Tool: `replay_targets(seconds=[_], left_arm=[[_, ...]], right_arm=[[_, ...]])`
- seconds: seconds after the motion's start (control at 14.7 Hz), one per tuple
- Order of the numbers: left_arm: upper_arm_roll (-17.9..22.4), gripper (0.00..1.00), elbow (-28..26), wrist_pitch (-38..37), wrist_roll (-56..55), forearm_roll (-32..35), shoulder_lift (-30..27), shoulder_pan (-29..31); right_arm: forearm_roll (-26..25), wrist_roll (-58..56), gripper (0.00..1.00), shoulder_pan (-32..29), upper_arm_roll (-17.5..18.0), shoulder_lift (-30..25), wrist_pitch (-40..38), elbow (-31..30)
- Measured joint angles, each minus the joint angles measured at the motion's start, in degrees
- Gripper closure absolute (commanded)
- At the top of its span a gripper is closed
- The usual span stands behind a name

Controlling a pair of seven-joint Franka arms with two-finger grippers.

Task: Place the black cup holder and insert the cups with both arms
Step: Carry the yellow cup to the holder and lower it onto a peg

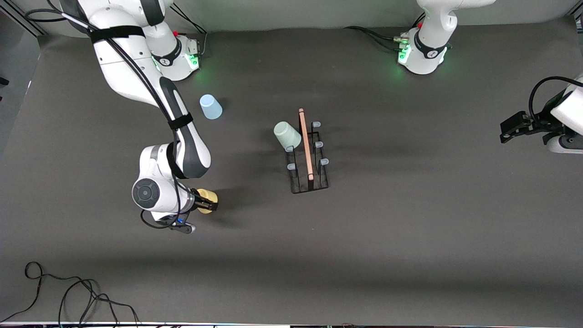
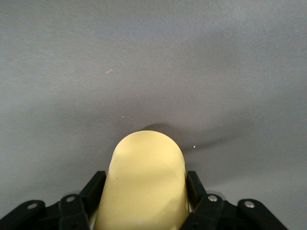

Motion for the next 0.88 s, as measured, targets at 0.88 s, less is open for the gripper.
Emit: replay_targets(seconds=[0.88], left_arm=[[0.01, 0.0, 0.0, -0.02, 0.0, 0.0, 0.38, 0.0]], right_arm=[[3.41, 30.52, 0.98, 15.61, 0.58, -7.71, -4.43, 5.64]])
